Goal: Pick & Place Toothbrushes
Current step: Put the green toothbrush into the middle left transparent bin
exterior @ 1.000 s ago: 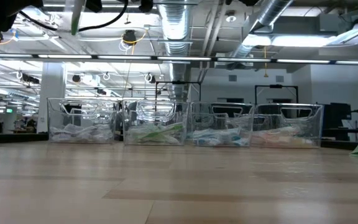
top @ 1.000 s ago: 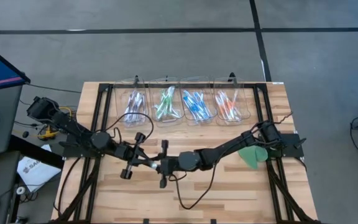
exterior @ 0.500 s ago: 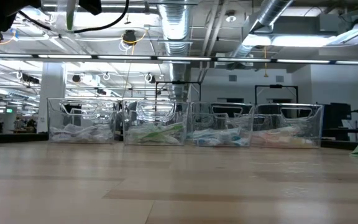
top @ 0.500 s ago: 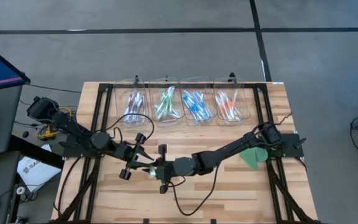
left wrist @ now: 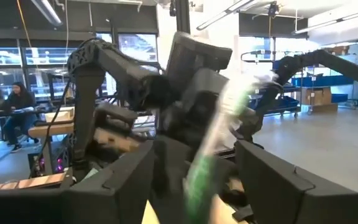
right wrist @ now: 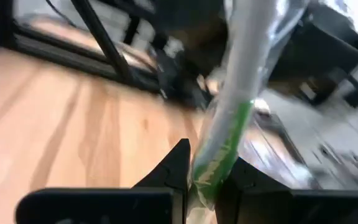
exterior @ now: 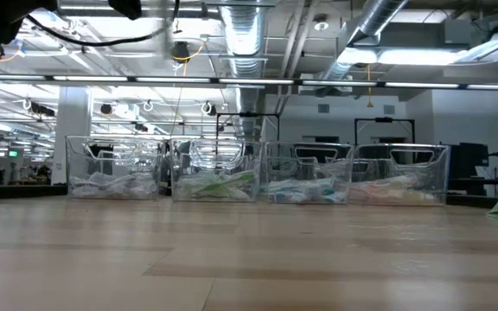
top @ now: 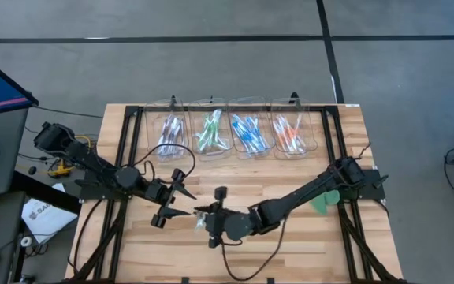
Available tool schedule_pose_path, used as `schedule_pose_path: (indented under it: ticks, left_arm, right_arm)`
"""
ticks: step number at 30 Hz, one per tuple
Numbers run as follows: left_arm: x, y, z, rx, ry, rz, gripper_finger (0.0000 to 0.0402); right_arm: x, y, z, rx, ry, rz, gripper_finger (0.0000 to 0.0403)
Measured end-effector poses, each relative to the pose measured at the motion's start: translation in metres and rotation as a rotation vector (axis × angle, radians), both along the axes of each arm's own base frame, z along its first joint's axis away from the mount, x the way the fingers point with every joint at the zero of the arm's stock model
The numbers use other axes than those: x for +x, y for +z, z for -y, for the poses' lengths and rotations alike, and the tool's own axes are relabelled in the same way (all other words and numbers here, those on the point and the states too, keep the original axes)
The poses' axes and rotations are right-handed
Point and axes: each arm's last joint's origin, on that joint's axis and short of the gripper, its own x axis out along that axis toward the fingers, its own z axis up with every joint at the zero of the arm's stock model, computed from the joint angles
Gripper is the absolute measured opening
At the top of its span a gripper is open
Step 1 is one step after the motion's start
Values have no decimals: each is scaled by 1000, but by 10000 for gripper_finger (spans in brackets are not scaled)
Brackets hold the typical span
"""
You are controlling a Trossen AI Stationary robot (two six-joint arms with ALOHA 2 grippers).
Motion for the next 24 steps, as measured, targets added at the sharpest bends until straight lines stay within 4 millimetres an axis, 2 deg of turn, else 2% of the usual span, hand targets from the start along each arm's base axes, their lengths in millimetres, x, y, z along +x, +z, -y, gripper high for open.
schedule_pose_path:
  ticks: [4, 9, 13, 16, 21, 23, 24]
  left_arm:
    - [-5, 6, -2, -10, -1, 7, 227]
    - [-20, 5, -10, 46, 43, -30, 227]
    - [-36, -1, -19, 40, 88, -41, 227]
    - [-48, -10, -25, 32, 90, -43, 228]
    - [-62, -26, -32, -11, 96, -56, 226]
    - [-64, -29, -33, -15, 102, -57, 227]
    - [-65, -30, -34, -16, 102, -56, 227]
  right_arm:
    - [-22, 26, 10, 109, -96, -42, 32]
    - [-44, 63, 56, 279, -214, -91, 32]
    - [-41, 79, 110, 427, -209, -121, 32]
    - [-32, 80, 165, 528, -216, -131, 32]
    - [-25, 65, 260, 677, -314, -119, 32]
    - [-29, 52, 284, 734, -350, -177, 32]
    - [-25, 47, 293, 748, -344, -159, 32]
